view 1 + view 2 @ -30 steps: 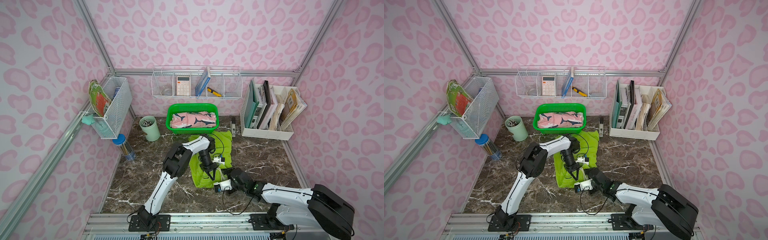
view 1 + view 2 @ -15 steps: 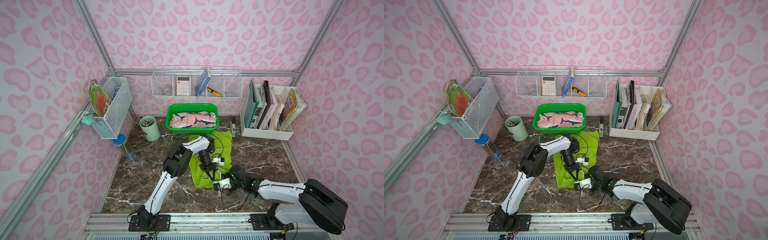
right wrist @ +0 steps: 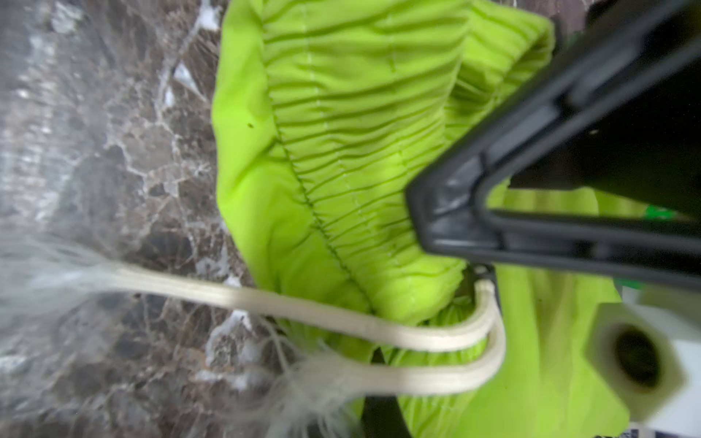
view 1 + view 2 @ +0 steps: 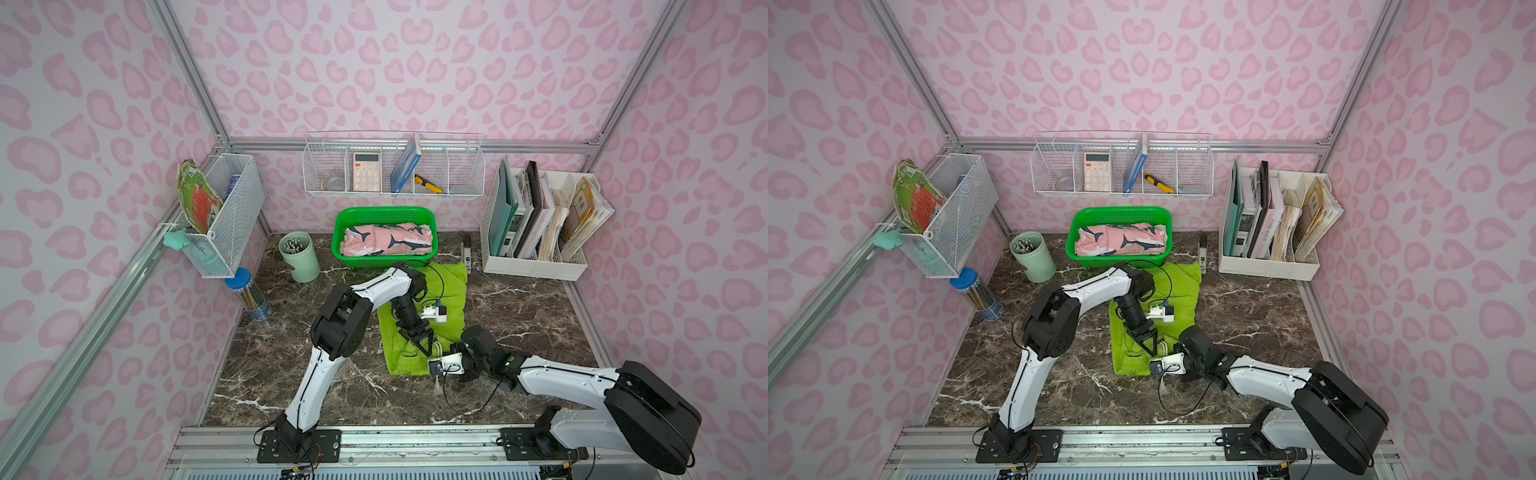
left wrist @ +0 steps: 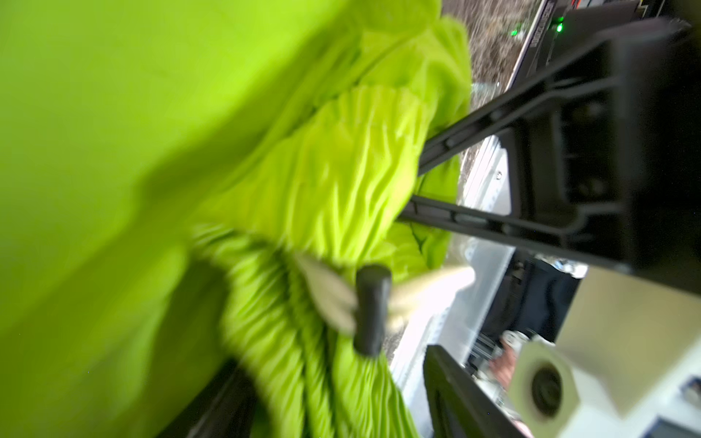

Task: Roll up the shorts
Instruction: Roll the shorts at the center of the board.

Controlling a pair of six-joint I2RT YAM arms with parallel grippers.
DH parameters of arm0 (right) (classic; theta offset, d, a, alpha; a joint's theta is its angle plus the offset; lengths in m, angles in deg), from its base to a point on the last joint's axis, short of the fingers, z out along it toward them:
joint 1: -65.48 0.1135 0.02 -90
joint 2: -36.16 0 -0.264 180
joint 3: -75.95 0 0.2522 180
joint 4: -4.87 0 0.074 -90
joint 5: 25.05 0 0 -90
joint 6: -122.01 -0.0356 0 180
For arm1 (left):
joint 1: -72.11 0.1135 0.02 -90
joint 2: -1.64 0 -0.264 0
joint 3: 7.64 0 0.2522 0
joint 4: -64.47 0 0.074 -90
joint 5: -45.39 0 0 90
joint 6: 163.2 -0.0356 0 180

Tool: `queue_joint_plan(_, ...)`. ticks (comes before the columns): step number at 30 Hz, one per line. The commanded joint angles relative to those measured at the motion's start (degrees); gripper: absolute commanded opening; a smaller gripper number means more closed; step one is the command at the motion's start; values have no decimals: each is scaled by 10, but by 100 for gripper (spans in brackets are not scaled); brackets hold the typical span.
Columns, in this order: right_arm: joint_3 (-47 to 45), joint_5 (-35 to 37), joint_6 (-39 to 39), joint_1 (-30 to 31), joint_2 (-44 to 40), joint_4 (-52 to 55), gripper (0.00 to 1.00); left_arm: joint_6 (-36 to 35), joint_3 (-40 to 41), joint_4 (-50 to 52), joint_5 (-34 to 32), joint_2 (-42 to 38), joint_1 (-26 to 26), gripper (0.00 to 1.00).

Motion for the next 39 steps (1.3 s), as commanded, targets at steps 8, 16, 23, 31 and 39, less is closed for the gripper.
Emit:
queue_joint_plan(8, 60, -135, -81, -61, 6, 159, 0, 106, 178, -189, -69, -221, 83, 71)
queue_joint_plan(16, 119, -240, -105, -106, 39, 245, 0, 137, 311, -346, -260, -414, 101, 71)
queue_joint_plan(23, 159, -332, -123, -155, 70, 284, 0, 64, 434, -506, -352, -511, 50, 75)
queue_joint_plan(31, 185, -350, -137, -187, 99, 304, 0, -11, 494, -553, -447, -512, -50, 75)
queue_joint_plan(39, 240, -389, -121, -218, 169, 353, 0, -63, 556, -633, -514, -490, -127, 75)
